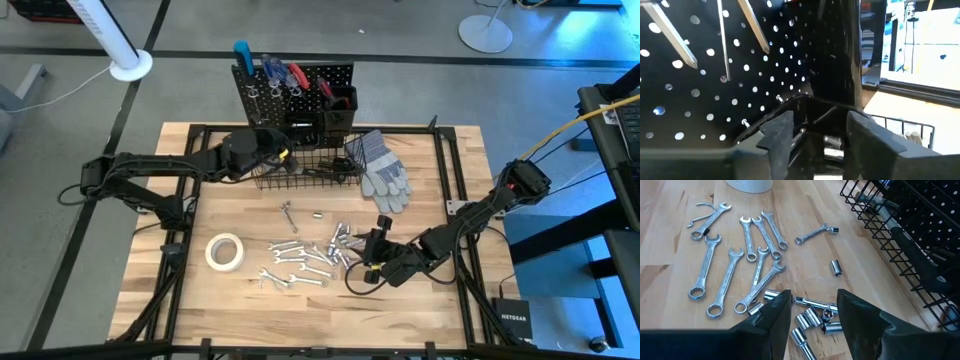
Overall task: Hang tools onto peg board
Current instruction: Put the socket into the left black bin on the peg board
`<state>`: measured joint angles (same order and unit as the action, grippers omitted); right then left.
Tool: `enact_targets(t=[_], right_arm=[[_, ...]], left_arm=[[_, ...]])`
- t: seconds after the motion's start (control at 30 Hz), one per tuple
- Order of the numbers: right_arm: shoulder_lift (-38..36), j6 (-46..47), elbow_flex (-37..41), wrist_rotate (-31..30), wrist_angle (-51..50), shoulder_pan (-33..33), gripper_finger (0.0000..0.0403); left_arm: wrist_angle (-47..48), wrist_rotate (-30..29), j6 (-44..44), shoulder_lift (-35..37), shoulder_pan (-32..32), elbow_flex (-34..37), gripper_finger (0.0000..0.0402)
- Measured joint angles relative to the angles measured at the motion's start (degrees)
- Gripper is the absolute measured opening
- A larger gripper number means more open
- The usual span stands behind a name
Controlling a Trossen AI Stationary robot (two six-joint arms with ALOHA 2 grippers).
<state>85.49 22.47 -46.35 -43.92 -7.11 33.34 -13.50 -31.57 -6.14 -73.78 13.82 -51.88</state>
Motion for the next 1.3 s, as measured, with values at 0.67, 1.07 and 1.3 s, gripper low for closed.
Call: enact_targets(t=[0.67, 1.07, 1.3], right_arm=[[0.0, 1.31, -0.01, 0.25, -0.43, 0.01, 0.0163], [0.0, 1.61, 0.0, 0.33, -0.26, 0.0, 0.0163], [0.0, 1.62, 0.0, 0.29, -0.31, 0.01, 0.0163]], left_arm=[[25.42, 0.04, 14.26, 10.85, -16.88, -1.35, 0.02], [27.9, -3.13, 32.25, 3.2, -30.54, 2.57, 0.02], [21.52, -4.93, 31.41, -7.11, -30.75, 2.64, 0.02]])
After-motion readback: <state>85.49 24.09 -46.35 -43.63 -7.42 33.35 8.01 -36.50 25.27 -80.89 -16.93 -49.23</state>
